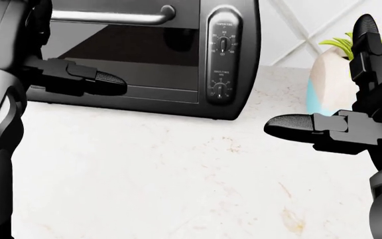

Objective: Open the toaster oven door.

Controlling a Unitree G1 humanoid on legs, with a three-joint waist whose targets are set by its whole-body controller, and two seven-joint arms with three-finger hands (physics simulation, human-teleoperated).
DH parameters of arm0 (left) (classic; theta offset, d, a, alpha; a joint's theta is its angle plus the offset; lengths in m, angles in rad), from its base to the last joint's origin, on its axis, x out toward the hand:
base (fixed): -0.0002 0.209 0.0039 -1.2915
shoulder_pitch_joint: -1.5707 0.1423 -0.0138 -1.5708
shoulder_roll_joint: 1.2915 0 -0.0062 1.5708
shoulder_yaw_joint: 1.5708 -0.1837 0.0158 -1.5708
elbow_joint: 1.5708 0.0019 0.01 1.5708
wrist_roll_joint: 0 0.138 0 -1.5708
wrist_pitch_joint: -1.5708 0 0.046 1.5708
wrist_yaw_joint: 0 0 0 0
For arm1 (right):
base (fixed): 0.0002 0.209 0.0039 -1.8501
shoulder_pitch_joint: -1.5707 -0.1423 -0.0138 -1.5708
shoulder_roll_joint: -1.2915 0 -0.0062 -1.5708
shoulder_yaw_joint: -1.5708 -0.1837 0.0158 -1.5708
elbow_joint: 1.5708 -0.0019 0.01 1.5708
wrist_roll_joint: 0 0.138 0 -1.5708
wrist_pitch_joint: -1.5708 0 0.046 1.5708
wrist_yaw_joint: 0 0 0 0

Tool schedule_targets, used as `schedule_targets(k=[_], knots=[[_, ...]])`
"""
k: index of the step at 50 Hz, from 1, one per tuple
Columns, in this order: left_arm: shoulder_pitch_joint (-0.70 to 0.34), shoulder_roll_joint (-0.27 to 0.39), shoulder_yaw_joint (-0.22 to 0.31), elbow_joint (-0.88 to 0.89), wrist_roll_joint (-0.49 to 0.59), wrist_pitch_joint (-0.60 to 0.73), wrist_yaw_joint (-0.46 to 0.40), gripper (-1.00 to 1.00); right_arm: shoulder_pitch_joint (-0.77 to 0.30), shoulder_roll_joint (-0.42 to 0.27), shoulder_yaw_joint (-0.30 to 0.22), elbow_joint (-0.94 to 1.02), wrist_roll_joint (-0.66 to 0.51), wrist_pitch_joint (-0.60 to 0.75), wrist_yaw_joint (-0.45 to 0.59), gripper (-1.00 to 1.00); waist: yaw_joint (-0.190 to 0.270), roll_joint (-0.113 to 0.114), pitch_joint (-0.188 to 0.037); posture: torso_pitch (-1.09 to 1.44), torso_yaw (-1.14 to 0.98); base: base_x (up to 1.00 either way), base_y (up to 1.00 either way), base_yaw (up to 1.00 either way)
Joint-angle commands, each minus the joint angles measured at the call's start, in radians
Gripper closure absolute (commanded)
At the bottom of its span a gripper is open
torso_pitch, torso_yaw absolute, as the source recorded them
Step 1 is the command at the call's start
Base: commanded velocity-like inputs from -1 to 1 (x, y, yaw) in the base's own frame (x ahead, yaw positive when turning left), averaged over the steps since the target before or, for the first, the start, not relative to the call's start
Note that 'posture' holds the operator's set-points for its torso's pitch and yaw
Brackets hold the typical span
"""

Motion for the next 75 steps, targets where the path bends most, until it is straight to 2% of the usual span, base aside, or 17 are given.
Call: schedule_targets(k=[1,3,7,10,19,20,33,36,40,43,50,56,65,72,75], knots=[[-0.033,0.008,0.004,-0.011,0.009,-0.036,0.004,-1.00,-0.022,-0.006,-0.004,-0.019,-0.001,-0.024,0.001,-1.00,0.000,-0.001,-0.012,-0.41,0.00,0.00,0.00,0.00],[-0.040,0.010,0.004,0.014,0.013,-0.054,0.003,-1.00,-0.020,-0.006,-0.002,-0.019,-0.002,-0.025,0.001,-1.00,0.001,-0.001,-0.019,-0.41,0.00,0.00,0.00,0.00],[-0.079,0.028,-0.032,0.175,0.103,-0.159,-0.006,-1.00,-0.019,-0.004,-0.001,-0.022,-0.004,-0.025,0.002,-1.00,0.004,-0.002,-0.028,-0.41,0.00,0.00,0.00,0.00],[-0.110,0.022,-0.031,0.283,0.147,-0.230,-0.022,-1.00,-0.015,-0.003,0.001,-0.012,-0.010,-0.036,0.007,-1.00,0.006,-0.005,-0.033,-0.41,0.00,0.00,0.00,0.00],[-0.156,0.023,-0.053,0.492,0.332,-0.414,-0.014,-1.00,-0.007,0.003,0.003,-0.010,-0.019,-0.043,0.014,-1.00,0.001,-0.008,-0.038,-0.41,0.00,0.00,0.00,0.00],[-0.159,0.030,-0.074,0.528,0.379,-0.458,-0.004,-1.00,-0.009,0.003,0.003,-0.013,-0.018,-0.039,0.012,-1.00,0.000,-0.008,-0.039,-0.41,0.00,0.00,0.00,0.00],[-0.147,-0.010,-0.113,0.587,0.699,-0.639,-0.074,-1.00,-0.016,0.002,0.001,-0.017,-0.013,-0.032,0.006,-1.00,-0.008,-0.011,-0.046,-0.41,0.00,0.00,0.00,0.00],[-0.154,-0.026,-0.105,0.604,0.718,-0.657,-0.090,-1.00,-0.016,0.002,0.002,-0.014,-0.014,-0.037,0.006,-1.00,-0.010,-0.011,-0.047,-0.41,0.00,0.00,0.00,0.00],[-0.168,-0.036,-0.125,0.667,0.786,-0.710,-0.089,-1.00,-0.017,0.001,0.000,-0.013,-0.013,-0.038,0.005,-1.00,-0.012,-0.012,-0.047,-0.41,0.00,0.00,0.00,0.00],[-0.203,-0.050,-0.115,0.743,0.780,-0.736,-0.086,-1.00,-0.014,0.001,0.001,-0.010,-0.014,-0.045,0.006,-1.00,-0.011,-0.014,-0.047,-0.41,0.00,0.00,0.00,0.00],[-0.269,-0.053,-0.150,0.940,0.853,-0.813,-0.009,-1.00,-0.022,-0.002,0.000,-0.011,-0.009,-0.040,0.001,-1.00,-0.008,-0.017,-0.047,-0.41,0.00,0.00,0.00,0.00],[-0.258,-0.069,-0.160,0.962,0.930,-0.824,0.017,-1.00,-0.021,-0.006,-0.007,-0.010,-0.003,-0.042,0.001,-1.00,-0.006,-0.019,-0.045,-0.41,0.00,0.00,0.00,0.00],[-0.274,-0.065,-0.154,1.037,0.952,-0.871,0.052,-1.00,-0.021,-0.006,-0.004,-0.014,0.000,-0.042,-0.007,-1.00,-0.005,-0.019,-0.044,-0.41,0.00,0.00,0.00,0.00],[-0.293,-0.063,-0.155,1.087,0.952,-0.881,0.066,-0.47,-0.013,-0.003,-0.003,-0.010,-0.003,-0.056,-0.002,-1.00,-0.003,-0.018,-0.045,-0.41,0.00,0.00,0.00,0.00],[-0.308,-0.061,-0.154,1.112,0.951,-0.884,0.072,-0.39,-0.014,-0.002,-0.001,-0.011,-0.004,-0.056,-0.002,-1.00,-0.002,-0.017,-0.046,-0.41,0.00,0.00,0.00,0.00]])
